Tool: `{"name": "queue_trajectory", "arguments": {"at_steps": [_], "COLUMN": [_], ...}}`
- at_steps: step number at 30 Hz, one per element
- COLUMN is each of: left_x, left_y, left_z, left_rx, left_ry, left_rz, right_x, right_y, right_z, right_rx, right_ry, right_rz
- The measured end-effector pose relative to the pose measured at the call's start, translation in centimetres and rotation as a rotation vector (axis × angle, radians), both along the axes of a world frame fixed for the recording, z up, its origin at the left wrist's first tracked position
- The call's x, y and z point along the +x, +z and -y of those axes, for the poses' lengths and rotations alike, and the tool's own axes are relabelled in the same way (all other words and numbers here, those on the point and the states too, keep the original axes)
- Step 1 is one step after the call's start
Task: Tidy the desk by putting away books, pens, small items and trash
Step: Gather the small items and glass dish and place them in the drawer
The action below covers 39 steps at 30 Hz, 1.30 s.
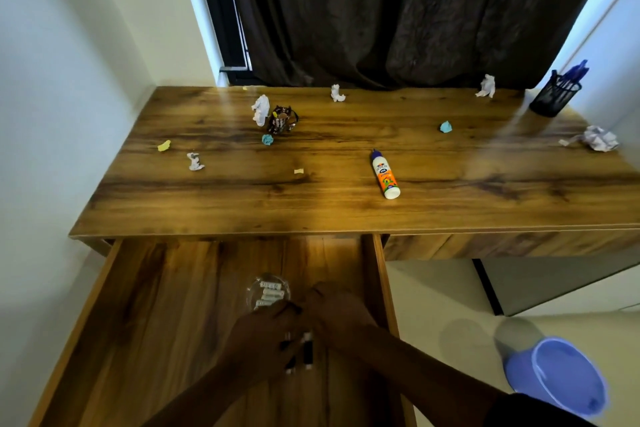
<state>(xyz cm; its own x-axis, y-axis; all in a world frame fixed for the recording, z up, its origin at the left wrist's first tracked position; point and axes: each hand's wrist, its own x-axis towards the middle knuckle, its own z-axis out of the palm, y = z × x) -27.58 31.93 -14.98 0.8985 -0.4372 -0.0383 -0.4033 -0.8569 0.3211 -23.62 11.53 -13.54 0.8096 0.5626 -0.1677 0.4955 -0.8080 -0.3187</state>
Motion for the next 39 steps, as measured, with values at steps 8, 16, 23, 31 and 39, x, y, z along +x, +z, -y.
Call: {"name": "queue_trajectory", "arguments": {"at_steps": [8, 16, 23, 31, 39], "left_x": [11.4, 18.6, 20.2, 20.4, 18.9], "left_y": [6.0, 8.1, 7.3, 8.0, 8.3], "left_z": [0.7, 2.3, 2.0, 2.1, 1.0], "left_rx": [-0.01, 0.137, 0.173, 0.138, 0.053], "left_ry": [0.132, 0.14, 0.149, 0.175, 0.198], "left_rz": [0.251, 0.055, -0.047, -0.053, -0.042], "right_x": [10.6, 18.7, 21.5, 22.8, 15.4], "right_y": [5.8, 8.2, 7.4, 7.2, 8.6], "right_z": [3.8, 8.1, 9.9, 10.2, 5.0], "right_rx": [0.086, -0.034, 0.033, 0.078, 0.276], "right_ry": [-0.32, -0.614, -0.758, -0.863, -0.765], "right_rz": [0.263, 0.283, 0.179, 0.1, 0.142]}}
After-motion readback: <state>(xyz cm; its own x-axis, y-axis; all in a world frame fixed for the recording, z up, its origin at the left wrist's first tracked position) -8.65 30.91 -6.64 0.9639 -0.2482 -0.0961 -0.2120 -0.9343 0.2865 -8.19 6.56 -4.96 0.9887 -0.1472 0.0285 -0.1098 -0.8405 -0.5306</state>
